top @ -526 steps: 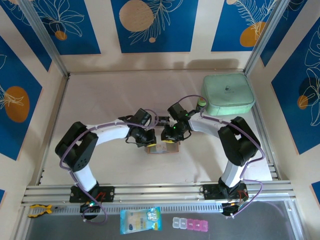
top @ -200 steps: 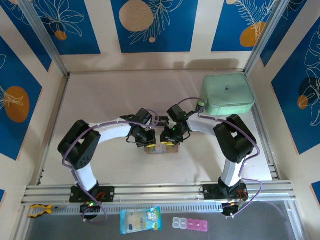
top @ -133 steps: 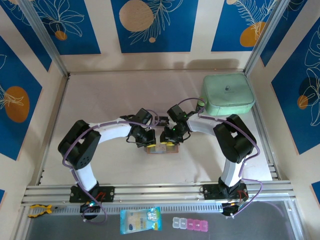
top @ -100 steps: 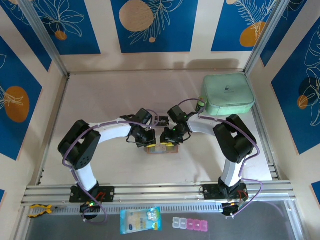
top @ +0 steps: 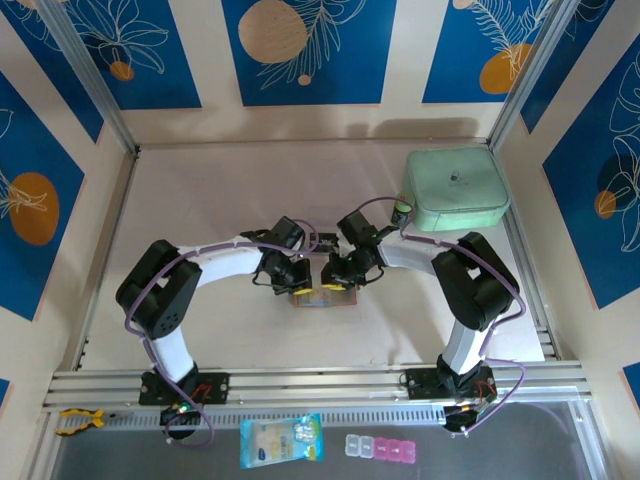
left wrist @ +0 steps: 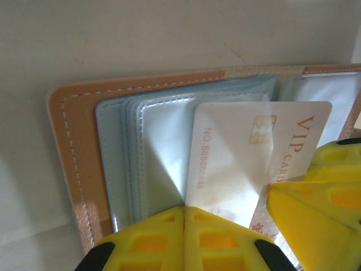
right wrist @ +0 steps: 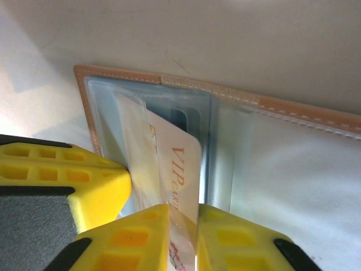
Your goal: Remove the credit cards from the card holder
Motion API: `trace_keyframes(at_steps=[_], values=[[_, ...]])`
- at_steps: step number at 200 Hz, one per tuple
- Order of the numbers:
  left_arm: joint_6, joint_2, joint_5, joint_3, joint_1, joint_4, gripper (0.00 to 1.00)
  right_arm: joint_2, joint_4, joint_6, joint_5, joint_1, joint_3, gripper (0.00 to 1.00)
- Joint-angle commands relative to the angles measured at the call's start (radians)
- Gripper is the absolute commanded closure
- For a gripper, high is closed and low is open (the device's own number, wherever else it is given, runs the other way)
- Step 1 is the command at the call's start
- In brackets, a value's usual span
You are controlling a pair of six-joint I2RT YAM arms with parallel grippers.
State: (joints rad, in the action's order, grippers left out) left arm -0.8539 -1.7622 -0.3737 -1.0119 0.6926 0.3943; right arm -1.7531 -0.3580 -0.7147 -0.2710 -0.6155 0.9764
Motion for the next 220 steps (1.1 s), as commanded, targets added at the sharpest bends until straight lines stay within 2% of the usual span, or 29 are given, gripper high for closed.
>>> trace_keyframes(at_steps=[1, 38, 220], values=[[0.017, -0.021, 0.017, -0.015, 0.006, 0.043, 0.92, 0.032, 0.005, -0.006, -0.033, 0.006, -0.021, 0.84], [0.016, -0.021, 0.020, -0.011, 0.006, 0.044, 0.92, 0.037, -0.002, 0.001, -0.029, 0.010, -0.026, 0.90], [0.001, 0.018, 0.007, 0.018, 0.004, -0.009, 0.92, 0.174, -0.170, 0.135, 0.028, 0.077, 0.016, 0.98]])
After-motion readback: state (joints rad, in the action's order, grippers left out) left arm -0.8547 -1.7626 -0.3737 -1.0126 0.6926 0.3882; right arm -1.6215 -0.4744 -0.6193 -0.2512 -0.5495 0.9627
